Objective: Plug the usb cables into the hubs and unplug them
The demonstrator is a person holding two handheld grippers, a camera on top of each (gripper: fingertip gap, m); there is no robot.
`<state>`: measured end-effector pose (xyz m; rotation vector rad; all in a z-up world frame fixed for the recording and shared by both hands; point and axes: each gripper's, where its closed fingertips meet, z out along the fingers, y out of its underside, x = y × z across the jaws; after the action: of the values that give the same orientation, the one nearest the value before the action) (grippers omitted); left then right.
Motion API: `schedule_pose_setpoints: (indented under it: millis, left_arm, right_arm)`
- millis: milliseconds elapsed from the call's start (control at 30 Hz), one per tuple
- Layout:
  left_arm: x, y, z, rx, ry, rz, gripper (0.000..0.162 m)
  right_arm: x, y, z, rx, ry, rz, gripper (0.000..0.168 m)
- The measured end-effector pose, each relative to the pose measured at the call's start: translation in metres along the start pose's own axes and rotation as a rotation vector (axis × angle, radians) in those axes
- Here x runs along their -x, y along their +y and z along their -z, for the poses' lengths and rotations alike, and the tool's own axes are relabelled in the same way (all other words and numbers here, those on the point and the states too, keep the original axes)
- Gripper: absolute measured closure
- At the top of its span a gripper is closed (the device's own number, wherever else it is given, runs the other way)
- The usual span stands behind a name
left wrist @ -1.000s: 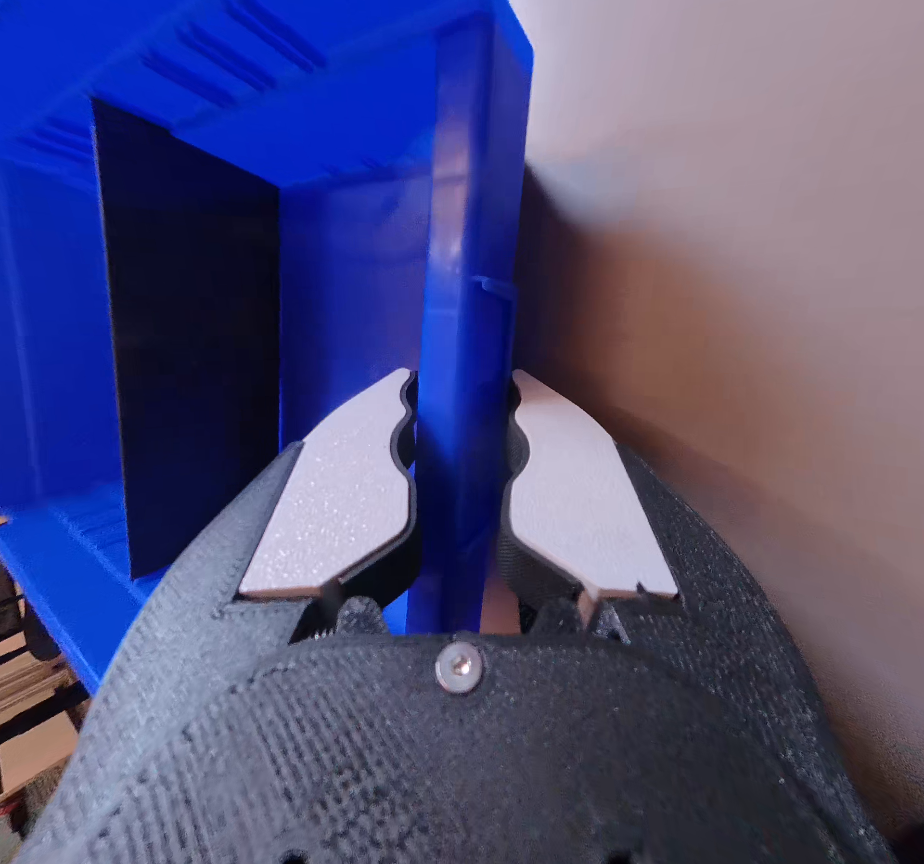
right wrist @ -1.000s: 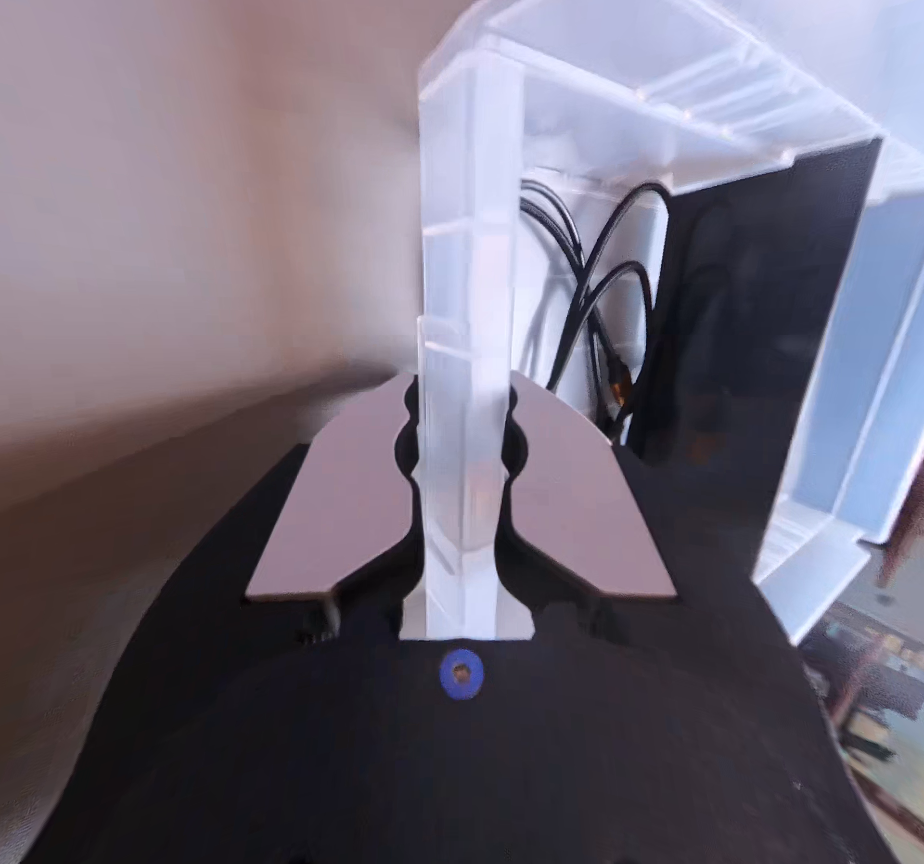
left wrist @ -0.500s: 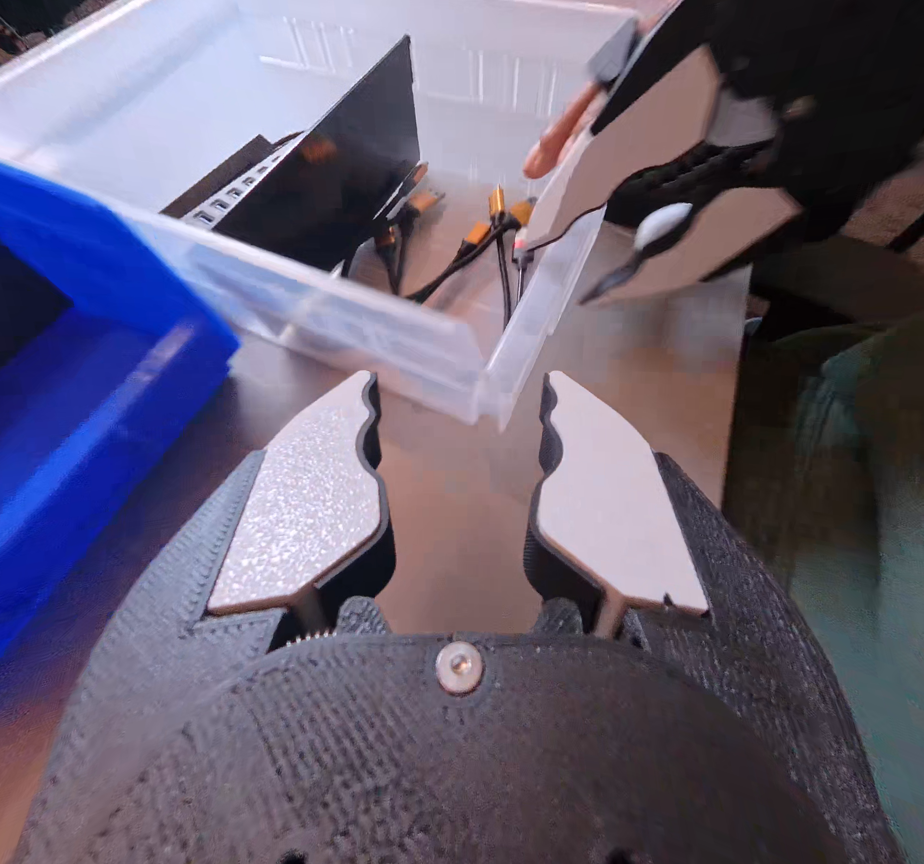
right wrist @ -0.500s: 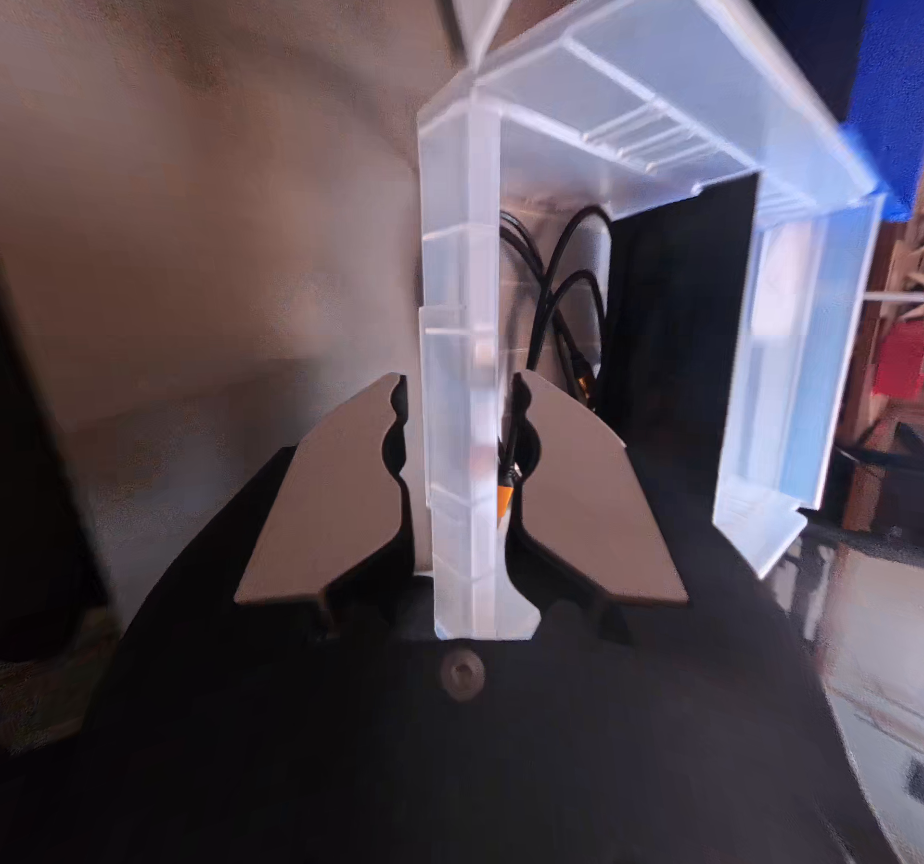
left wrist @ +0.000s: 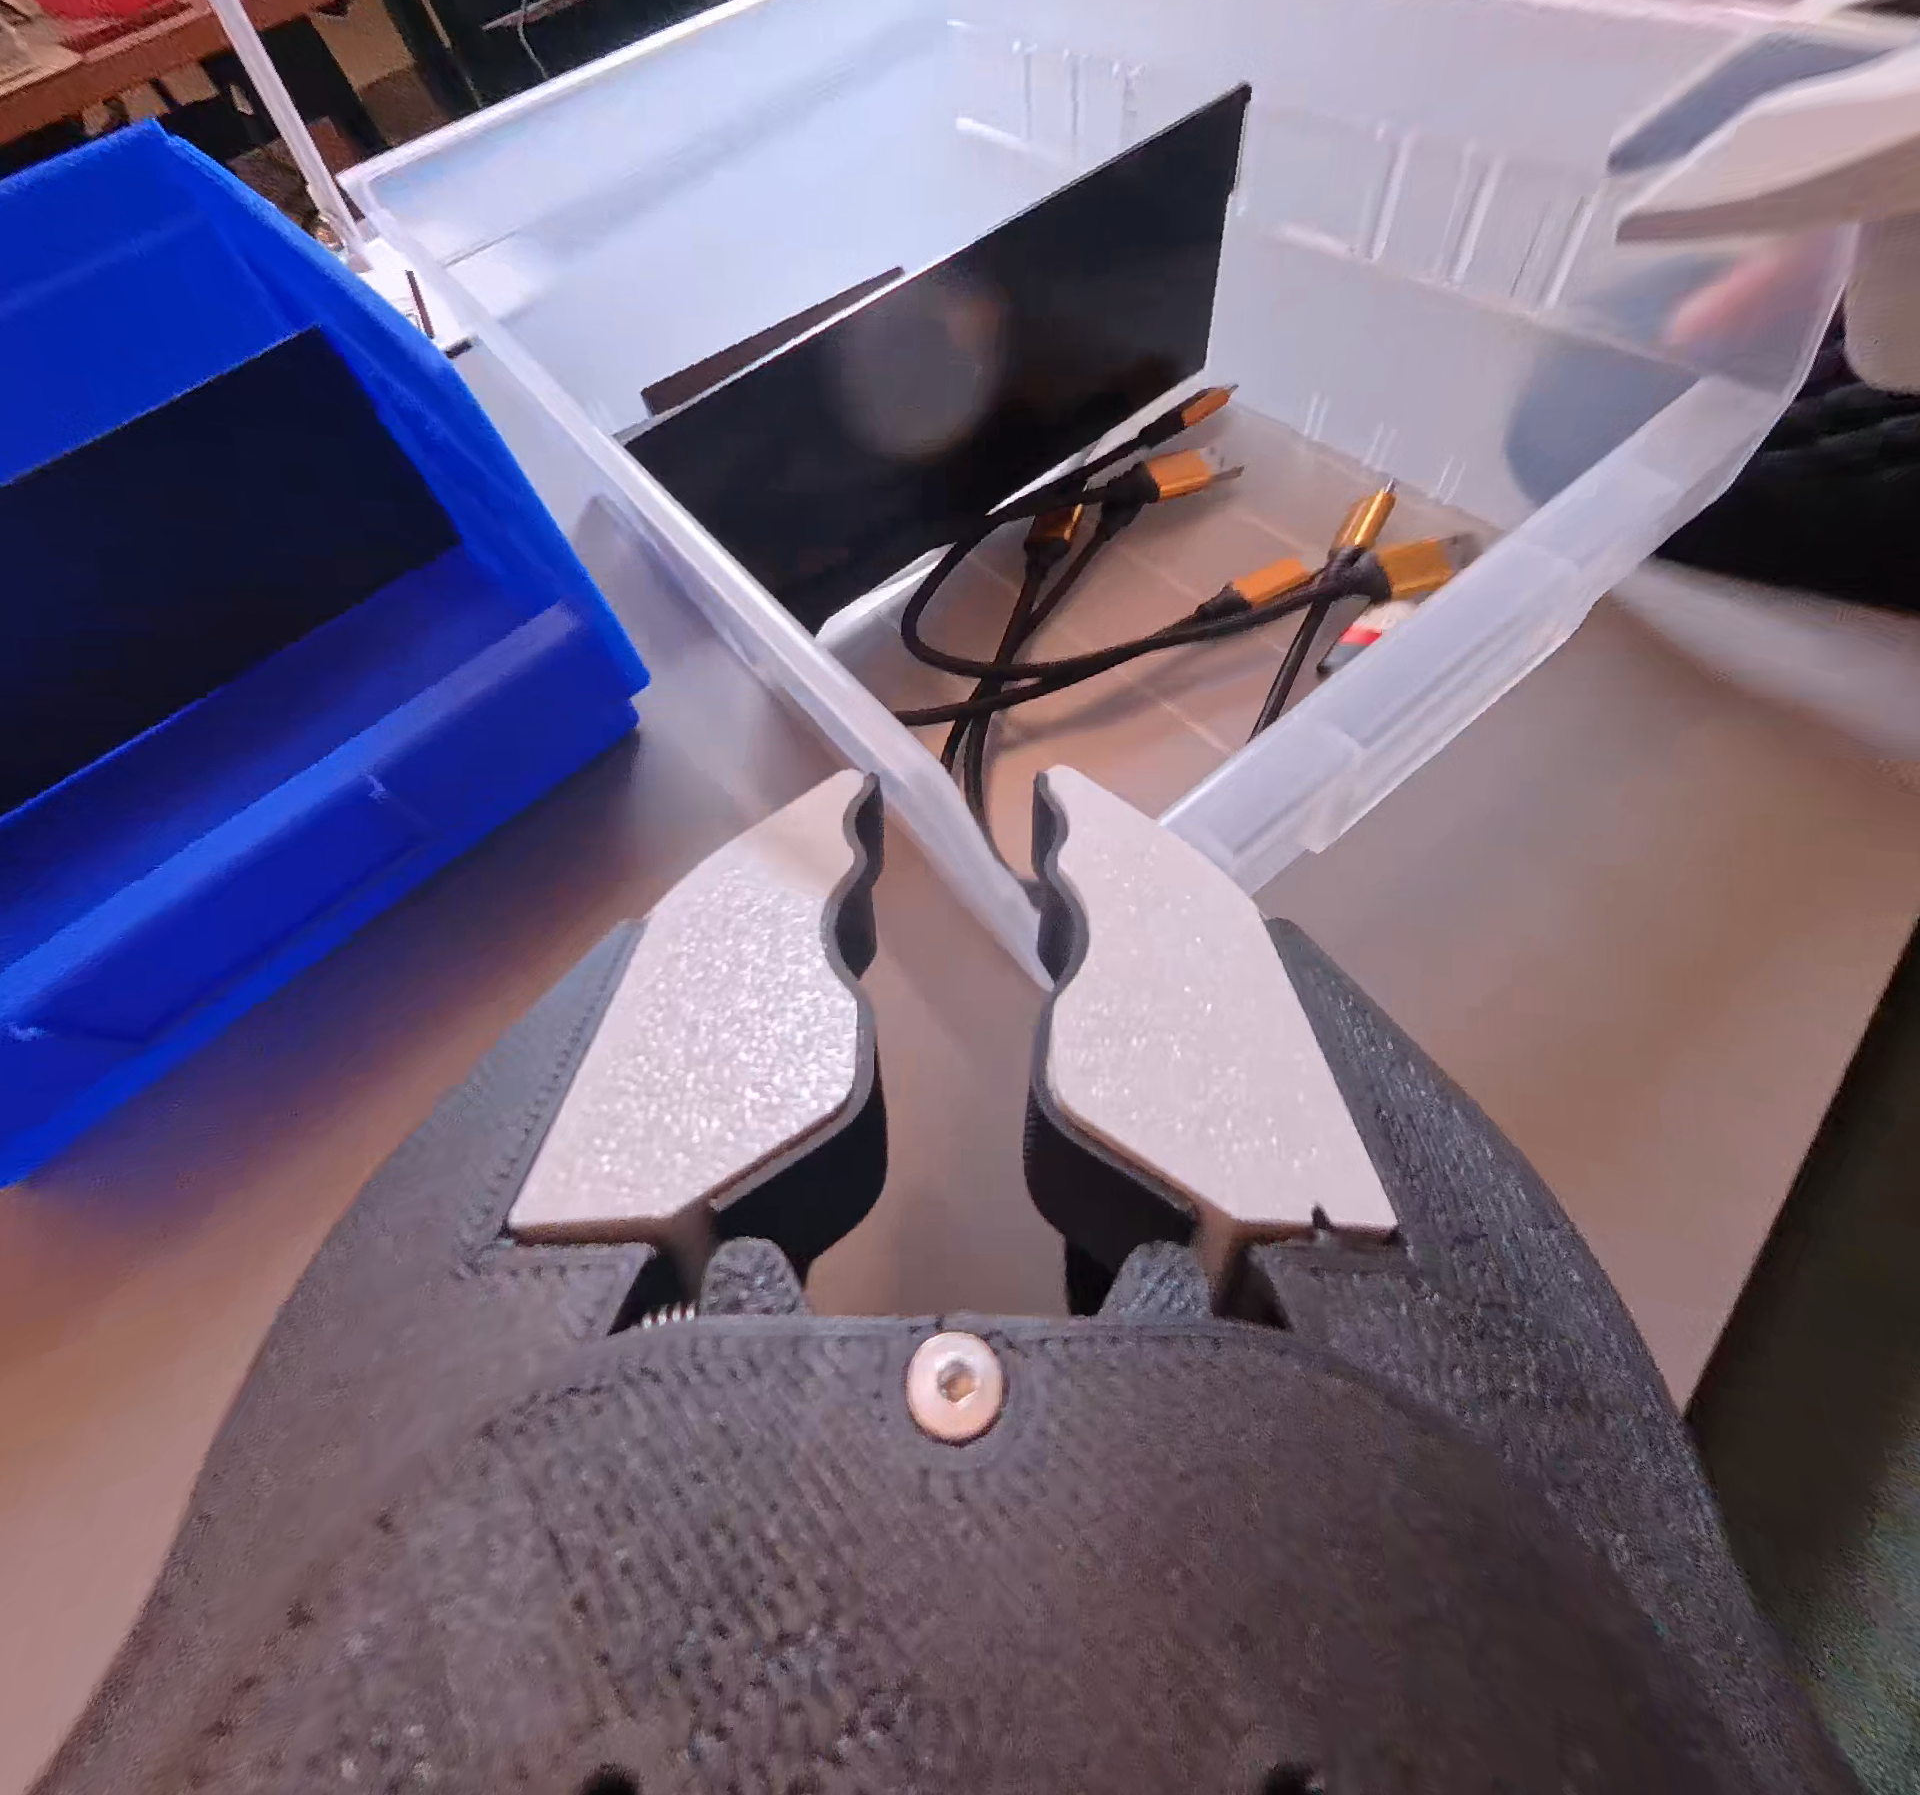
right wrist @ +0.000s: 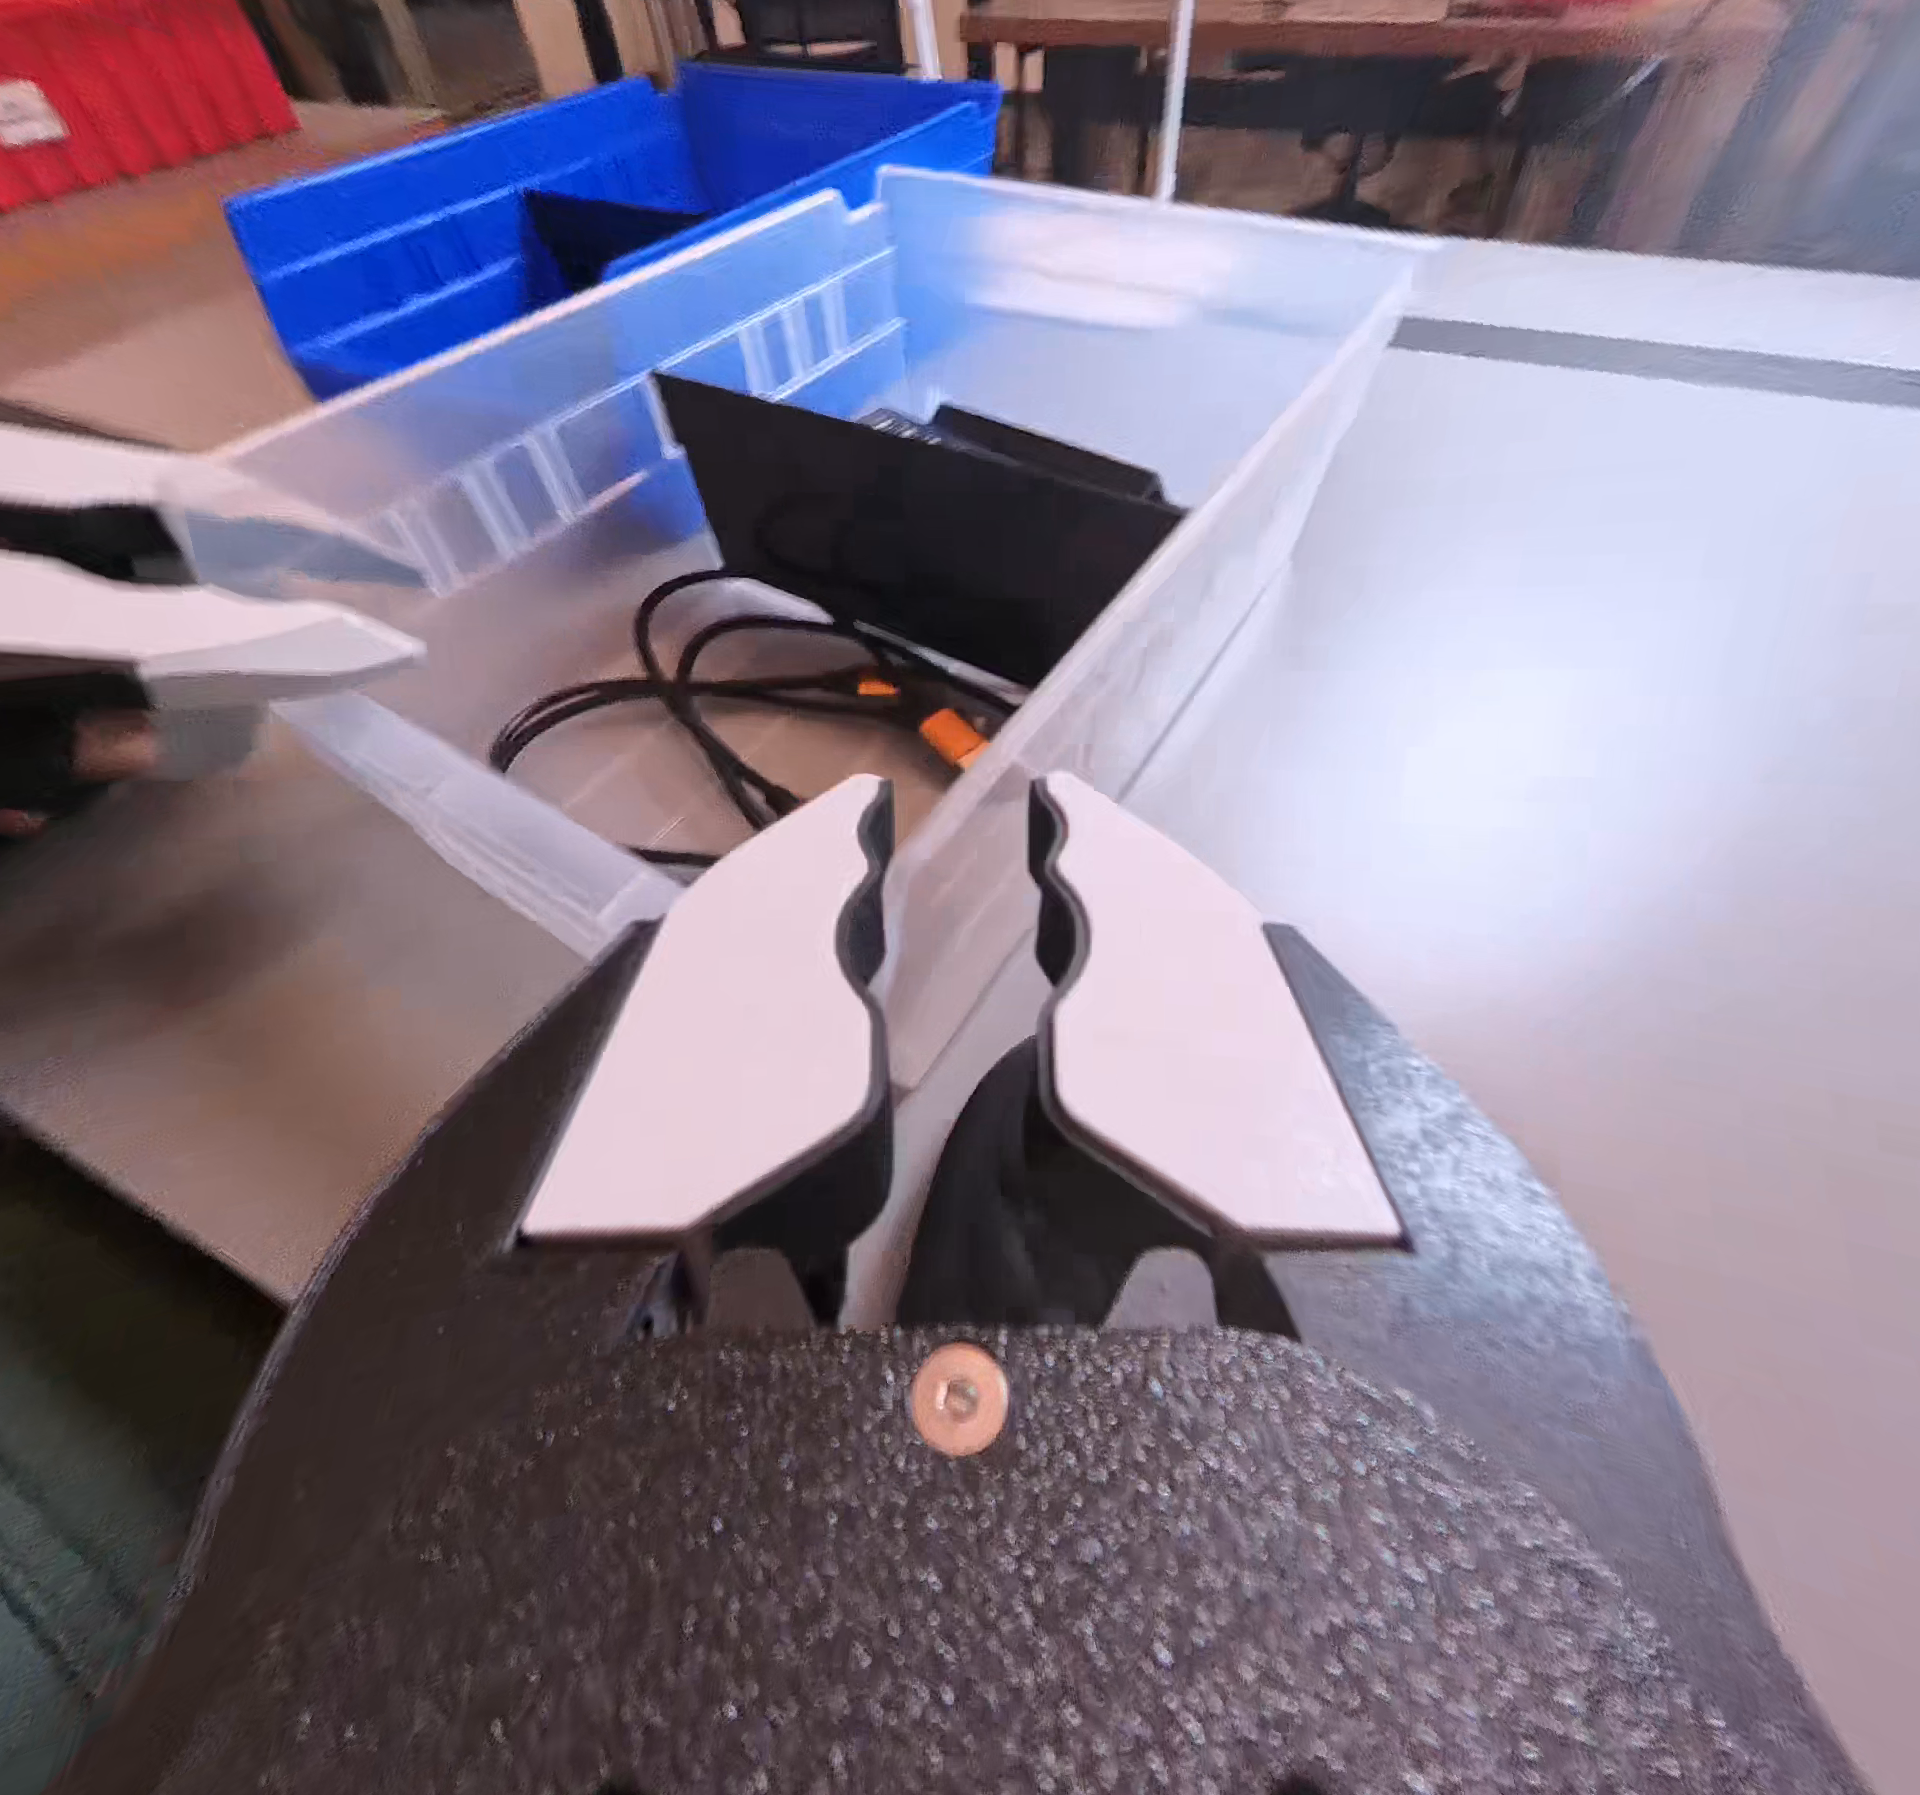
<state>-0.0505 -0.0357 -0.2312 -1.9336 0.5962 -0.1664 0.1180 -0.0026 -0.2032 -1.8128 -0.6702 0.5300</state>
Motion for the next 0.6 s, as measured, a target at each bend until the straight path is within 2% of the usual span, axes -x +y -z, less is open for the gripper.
schedule_pose_setpoints:
  millis: [133,300,433,600]
  left_arm:
    - [-0.006,-0.009,-0.004,0.016,-0.05,-0.107,0.138]
    - [-0.016,-0.053,0.021,-0.122,-0.09,-0.224,0.148]
    - [-0.025,-0.087,0.066,-0.199,-0.1,-0.292,0.149]
    - [-0.018,-0.119,0.154,-0.238,-0.183,-0.441,0.148]
  right_arm:
    - [-0.019,-0.001,0.003,0.012,0.167,0.138,0.156]
    - [-0.013,-0.034,0.049,-0.121,0.245,0.271,0.159]
    - [0.006,-0.073,0.084,-0.219,0.223,0.33,0.159]
    - [0.061,-0.124,0.112,-0.363,0.104,0.385,0.158]
